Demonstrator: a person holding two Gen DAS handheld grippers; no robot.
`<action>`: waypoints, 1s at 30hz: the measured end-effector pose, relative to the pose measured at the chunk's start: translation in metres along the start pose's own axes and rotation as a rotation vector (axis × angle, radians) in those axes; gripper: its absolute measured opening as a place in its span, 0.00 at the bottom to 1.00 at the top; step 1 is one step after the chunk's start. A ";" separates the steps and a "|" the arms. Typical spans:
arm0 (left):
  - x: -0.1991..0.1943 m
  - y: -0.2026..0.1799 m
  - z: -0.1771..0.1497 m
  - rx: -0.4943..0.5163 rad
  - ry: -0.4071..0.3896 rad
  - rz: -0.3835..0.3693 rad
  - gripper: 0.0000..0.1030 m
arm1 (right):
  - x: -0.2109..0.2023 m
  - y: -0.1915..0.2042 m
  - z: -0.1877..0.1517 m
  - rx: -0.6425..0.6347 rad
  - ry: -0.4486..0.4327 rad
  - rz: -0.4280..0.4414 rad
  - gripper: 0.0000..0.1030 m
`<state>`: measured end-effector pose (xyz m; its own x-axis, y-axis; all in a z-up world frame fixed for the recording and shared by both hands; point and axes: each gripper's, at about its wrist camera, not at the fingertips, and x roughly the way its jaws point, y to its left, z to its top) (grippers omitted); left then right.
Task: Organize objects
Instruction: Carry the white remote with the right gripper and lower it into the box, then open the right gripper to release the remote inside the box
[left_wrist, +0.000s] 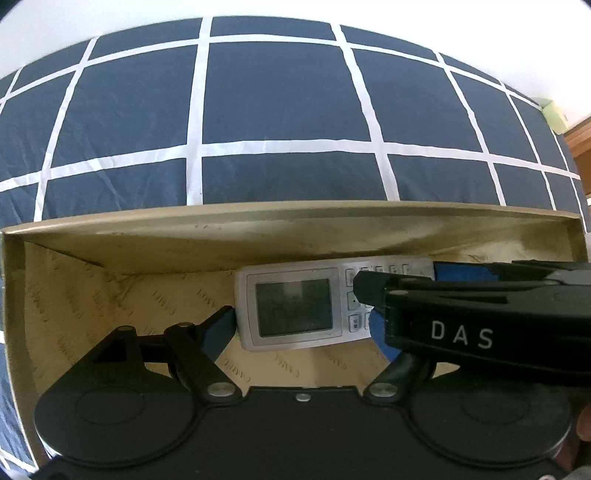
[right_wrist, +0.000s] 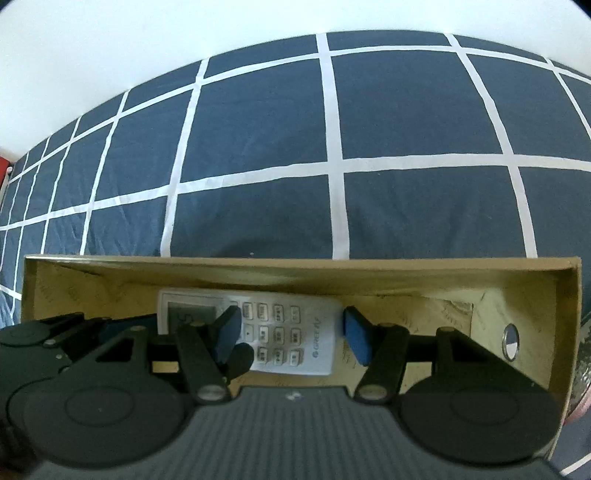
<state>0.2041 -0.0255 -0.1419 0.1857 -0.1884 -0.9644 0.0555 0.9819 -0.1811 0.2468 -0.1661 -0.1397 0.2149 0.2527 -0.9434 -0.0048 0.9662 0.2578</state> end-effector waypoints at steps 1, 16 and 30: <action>0.001 0.000 0.000 -0.002 0.001 -0.002 0.75 | 0.001 0.000 0.000 -0.002 0.001 -0.001 0.59; 0.004 0.004 0.005 -0.016 0.014 -0.019 0.75 | 0.002 -0.003 0.003 0.023 0.005 -0.001 0.60; -0.041 0.000 -0.010 -0.037 -0.048 -0.007 0.76 | -0.047 0.005 -0.009 -0.007 -0.065 0.016 0.61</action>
<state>0.1871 -0.0176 -0.1043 0.2319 -0.1948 -0.9530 0.0210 0.9805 -0.1953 0.2278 -0.1730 -0.0956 0.2778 0.2645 -0.9235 -0.0156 0.9625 0.2709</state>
